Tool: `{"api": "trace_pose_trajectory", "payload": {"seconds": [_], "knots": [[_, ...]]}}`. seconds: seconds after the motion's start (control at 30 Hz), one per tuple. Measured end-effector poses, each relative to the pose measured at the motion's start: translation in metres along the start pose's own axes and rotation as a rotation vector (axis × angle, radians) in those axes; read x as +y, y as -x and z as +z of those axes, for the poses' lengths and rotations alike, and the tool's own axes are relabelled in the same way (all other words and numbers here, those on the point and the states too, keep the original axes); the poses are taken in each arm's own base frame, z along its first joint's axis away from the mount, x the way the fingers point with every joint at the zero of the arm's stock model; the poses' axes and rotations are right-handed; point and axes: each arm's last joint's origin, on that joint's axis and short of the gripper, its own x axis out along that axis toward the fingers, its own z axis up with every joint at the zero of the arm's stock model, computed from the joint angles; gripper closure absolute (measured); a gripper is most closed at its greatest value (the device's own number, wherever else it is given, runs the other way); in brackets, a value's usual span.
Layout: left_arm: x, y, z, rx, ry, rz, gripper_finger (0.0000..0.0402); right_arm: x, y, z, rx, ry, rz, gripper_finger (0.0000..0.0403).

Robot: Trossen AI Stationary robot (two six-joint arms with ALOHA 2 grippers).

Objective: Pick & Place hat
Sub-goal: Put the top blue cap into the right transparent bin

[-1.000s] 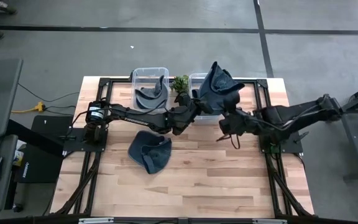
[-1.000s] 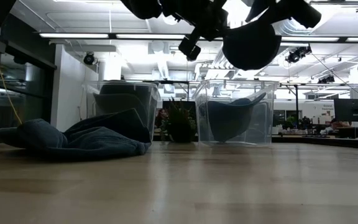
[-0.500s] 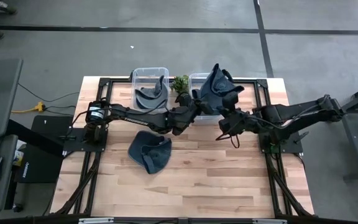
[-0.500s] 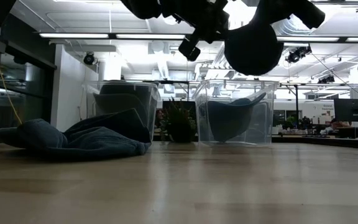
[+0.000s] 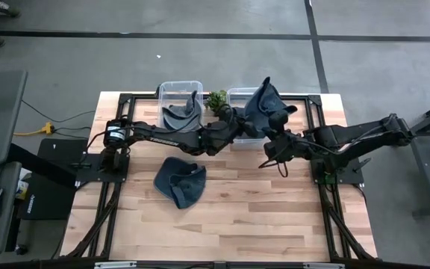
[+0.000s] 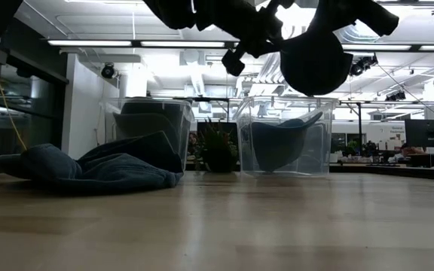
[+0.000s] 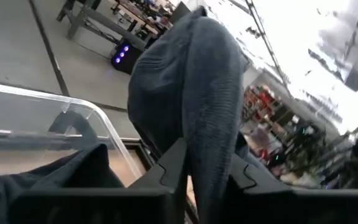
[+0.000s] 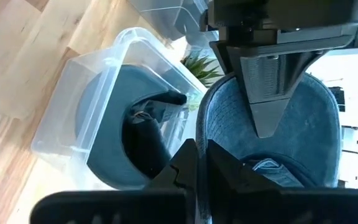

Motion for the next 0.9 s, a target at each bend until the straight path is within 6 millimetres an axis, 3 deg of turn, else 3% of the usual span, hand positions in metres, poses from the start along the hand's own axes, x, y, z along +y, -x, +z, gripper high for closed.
{"api": "trace_pose_trajectory", "payload": {"seconds": [0.13, 0.37, 0.5, 0.73, 0.9], "knots": [[-0.001, 0.0, 0.0, 0.013, -0.088, -0.02, 0.0312, 0.0, 0.0, -0.001, 0.01, 0.0, -0.003, 0.0396], [-0.001, 0.0, -0.003, 0.068, -0.243, -0.079, 0.0185, 0.001, 0.0, -0.003, 0.038, 0.023, -0.003, 0.0396], [-0.001, 0.002, -0.006, 0.096, -0.402, -0.089, 0.0132, 0.003, 0.0, -0.005, 0.058, 0.048, 0.007, 0.0397], [-0.009, 0.021, 0.017, 0.187, -0.695, -0.038, 0.0109, 0.004, 0.0, -0.007, 0.073, 0.116, 0.022, 0.0397], [-0.014, 0.042, 0.027, 0.272, -0.793, 0.031, 0.0109, 0.004, -0.002, -0.007, 0.066, 0.128, 0.025, 0.0397]]}}
